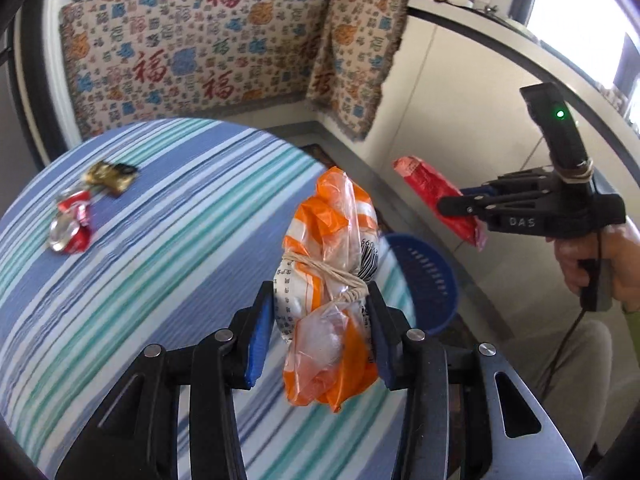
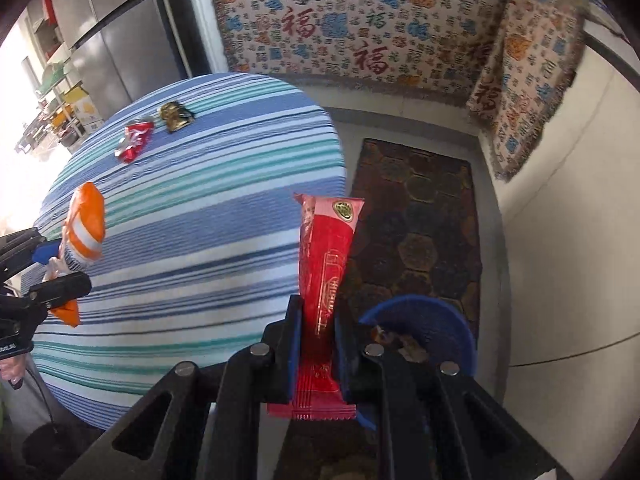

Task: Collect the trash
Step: 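Carry the orange bag and red wrapper with both tools over the blue wastebasket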

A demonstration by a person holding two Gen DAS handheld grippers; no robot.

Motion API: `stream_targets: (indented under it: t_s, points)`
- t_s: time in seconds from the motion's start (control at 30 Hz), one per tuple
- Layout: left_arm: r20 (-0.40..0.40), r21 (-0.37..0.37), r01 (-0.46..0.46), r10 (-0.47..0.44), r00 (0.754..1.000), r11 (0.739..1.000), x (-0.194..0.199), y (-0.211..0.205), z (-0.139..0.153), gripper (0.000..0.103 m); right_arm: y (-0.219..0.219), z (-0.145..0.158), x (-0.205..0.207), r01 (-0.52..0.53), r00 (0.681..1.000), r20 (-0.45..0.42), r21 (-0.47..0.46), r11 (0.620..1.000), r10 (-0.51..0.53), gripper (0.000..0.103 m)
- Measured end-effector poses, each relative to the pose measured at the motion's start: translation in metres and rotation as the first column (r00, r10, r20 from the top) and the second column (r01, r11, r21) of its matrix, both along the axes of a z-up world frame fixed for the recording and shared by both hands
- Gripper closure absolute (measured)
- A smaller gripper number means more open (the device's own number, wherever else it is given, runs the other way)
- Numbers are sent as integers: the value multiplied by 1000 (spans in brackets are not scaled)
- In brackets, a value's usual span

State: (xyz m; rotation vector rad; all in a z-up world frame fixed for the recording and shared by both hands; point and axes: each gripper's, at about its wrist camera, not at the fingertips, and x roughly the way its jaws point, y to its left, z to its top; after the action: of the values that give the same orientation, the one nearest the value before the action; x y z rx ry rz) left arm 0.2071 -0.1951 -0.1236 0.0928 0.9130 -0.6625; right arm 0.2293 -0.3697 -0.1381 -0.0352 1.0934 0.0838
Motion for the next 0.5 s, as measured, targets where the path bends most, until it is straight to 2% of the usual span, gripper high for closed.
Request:
stream_targets:
  t_s: [0.1,0.23,0.5]
  points:
    - [-6,-34,43,-43,999,998,-3,-51,1,59,-41,-11,-6,76,997,-3,7,997,-76,89]
    - [-27,-35,77,-78,997,996,-2,-110,-12,59,-76,-33,-12,155,988,-6,23,988,-155,89]
    - [-93,0,92,-92,991,996,7,-173,-64,59,-137,-82,-25,262,965,-7,96,960,-263,89]
